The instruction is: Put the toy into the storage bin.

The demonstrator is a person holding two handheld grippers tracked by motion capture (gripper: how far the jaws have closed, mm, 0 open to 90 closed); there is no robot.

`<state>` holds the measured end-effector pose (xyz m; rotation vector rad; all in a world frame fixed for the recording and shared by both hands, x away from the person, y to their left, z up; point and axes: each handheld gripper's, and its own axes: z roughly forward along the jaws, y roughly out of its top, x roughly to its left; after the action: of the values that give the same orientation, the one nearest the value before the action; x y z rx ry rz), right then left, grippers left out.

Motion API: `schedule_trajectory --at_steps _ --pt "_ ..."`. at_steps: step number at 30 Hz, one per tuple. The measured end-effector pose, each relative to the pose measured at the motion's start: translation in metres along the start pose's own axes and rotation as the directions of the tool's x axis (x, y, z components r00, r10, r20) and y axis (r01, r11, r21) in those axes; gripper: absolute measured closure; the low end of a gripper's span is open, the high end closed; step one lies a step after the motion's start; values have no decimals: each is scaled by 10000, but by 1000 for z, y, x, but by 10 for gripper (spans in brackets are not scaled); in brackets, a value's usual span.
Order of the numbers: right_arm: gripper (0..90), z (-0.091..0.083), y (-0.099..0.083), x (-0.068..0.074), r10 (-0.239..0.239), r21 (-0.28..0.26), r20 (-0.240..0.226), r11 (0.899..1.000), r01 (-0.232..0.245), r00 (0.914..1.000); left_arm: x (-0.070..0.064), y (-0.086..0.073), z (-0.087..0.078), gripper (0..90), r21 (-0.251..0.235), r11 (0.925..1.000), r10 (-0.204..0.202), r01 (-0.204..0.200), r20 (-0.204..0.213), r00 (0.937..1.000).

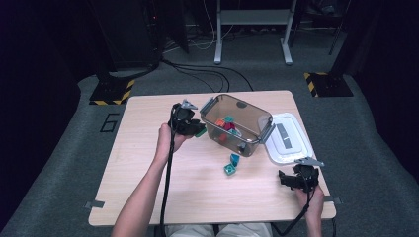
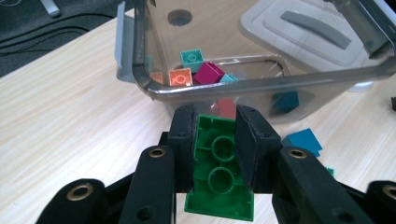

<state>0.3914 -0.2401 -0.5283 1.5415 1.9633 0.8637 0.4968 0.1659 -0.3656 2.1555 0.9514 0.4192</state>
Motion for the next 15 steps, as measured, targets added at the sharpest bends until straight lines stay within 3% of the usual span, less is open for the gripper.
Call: schedule_trajectory --at_steps 15 --pt "98 0 0 0 -2 -2 -5 10000 2 10000 -2 30 -1 687 -212 9995 224 -229 -236 9995"
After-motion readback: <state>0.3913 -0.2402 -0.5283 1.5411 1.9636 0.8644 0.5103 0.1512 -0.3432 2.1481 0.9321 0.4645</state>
